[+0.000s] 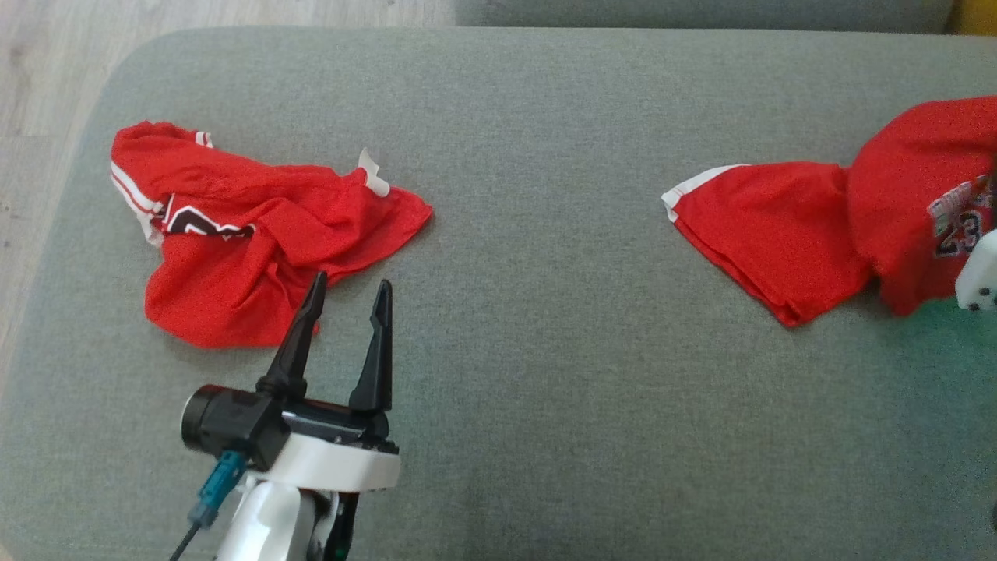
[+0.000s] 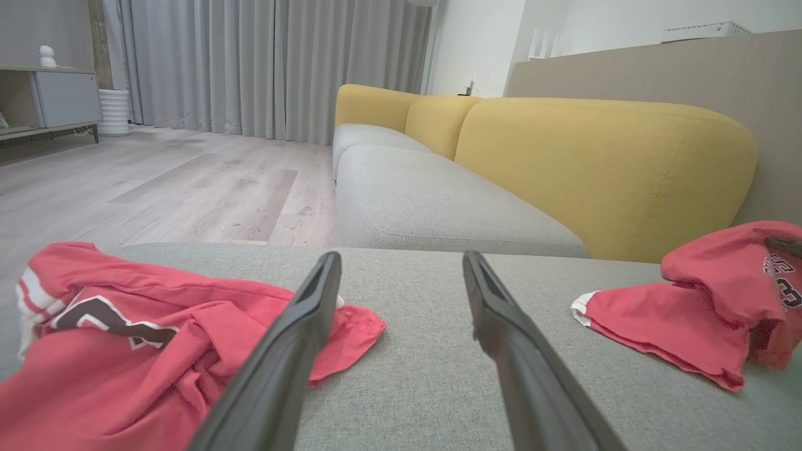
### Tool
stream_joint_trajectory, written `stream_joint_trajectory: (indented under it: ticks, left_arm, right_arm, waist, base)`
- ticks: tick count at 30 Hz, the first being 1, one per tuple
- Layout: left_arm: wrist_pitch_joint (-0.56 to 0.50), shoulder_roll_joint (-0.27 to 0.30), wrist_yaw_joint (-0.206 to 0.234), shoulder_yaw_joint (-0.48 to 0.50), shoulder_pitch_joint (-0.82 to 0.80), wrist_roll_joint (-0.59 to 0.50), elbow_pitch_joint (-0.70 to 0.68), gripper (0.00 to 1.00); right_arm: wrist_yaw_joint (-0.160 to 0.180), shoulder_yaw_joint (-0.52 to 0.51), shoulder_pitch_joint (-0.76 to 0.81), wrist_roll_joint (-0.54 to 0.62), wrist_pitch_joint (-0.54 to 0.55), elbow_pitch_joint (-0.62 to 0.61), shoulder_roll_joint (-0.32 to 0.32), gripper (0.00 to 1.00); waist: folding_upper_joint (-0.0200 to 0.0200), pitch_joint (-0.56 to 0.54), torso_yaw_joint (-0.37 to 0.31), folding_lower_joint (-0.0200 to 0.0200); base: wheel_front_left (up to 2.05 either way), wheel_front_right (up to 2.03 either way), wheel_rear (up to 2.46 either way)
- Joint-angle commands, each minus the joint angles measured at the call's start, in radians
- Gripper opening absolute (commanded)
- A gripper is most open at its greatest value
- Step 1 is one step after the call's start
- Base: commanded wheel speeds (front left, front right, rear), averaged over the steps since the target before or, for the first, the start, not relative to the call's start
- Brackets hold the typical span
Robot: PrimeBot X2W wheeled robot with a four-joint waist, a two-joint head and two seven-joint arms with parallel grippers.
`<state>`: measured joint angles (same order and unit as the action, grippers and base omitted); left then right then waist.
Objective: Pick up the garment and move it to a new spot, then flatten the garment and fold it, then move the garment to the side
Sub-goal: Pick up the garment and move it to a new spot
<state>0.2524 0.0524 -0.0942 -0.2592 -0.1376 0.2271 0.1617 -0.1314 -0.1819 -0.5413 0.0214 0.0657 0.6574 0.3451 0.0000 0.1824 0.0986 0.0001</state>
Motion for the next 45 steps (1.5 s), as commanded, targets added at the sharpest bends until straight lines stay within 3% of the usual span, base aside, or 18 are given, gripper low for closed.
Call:
stream_joint_trajectory:
  ticks: [1, 10, 16, 22, 27, 36, 45]
  left_arm:
    - [0.009, -0.001, -0.003, 0.037, -0.03, -0.006, -0.023, 1.0]
    - [0.009, -0.001, -0.001, 0.056, -0.013, -0.017, -0.027, 1.0]
    - [0.009, -0.002, -0.001, 0.064, 0.002, -0.026, -0.033, 1.0]
    - [0.009, -0.002, -0.003, 0.054, 0.009, -0.026, -0.033, 1.0]
    - [0.009, -0.002, -0.003, 0.042, 0.009, -0.021, -0.034, 1.0]
    - [0.009, -0.002, -0.006, 0.023, -0.016, -0.014, -0.032, 1.0]
    - [0.009, -0.002, -0.002, -0.005, -0.046, 0.011, -0.026, 1.0]
  right_arm:
    - [0.001, -0.01, -0.024, 0.026, -0.03, -0.053, -0.019, 1.0]
    - [0.001, -0.052, 0.029, 0.089, -0.18, -0.205, -0.196, 1.0]
    - [0.001, 0.039, 0.141, 0.047, -0.249, -0.34, -0.286, 1.0]
    - [0.001, 0.196, 0.291, -0.067, -0.272, -0.427, -0.294, 1.0]
    - [0.001, 0.23, 0.348, -0.1, -0.28, -0.462, -0.295, 1.0]
    - [0.001, 0.245, 0.299, -0.028, -0.222, -0.465, -0.295, 1.0]
    - [0.001, 0.25, 0.179, 0.062, -0.109, -0.304, -0.295, 1.0]
  waist:
    - [0.0, -0.006, 0.003, -0.0001]
    - [0.0, -0.051, -0.027, -0.0001]
    - [0.0, -0.076, -0.069, -0.0001]
    - [0.0, -0.086, -0.088, -0.0001]
    - [0.0, -0.08, -0.085, -0.0001]
    - [0.0, -0.019, -0.024, -0.0001]
    - [0.0, 0.044, 0.06, -0.0001]
  base:
    - [0.0, 0.0, 0.0]
    - [0.0, 0.0, 0.0]
    - [0.0, 0.0, 0.0]
    - [0.0, 0.0, 0.0]
    - [0.0, 0.0, 0.0]
    - [0.0, 0.0, 0.0]
    - [0.0, 0.0, 0.0]
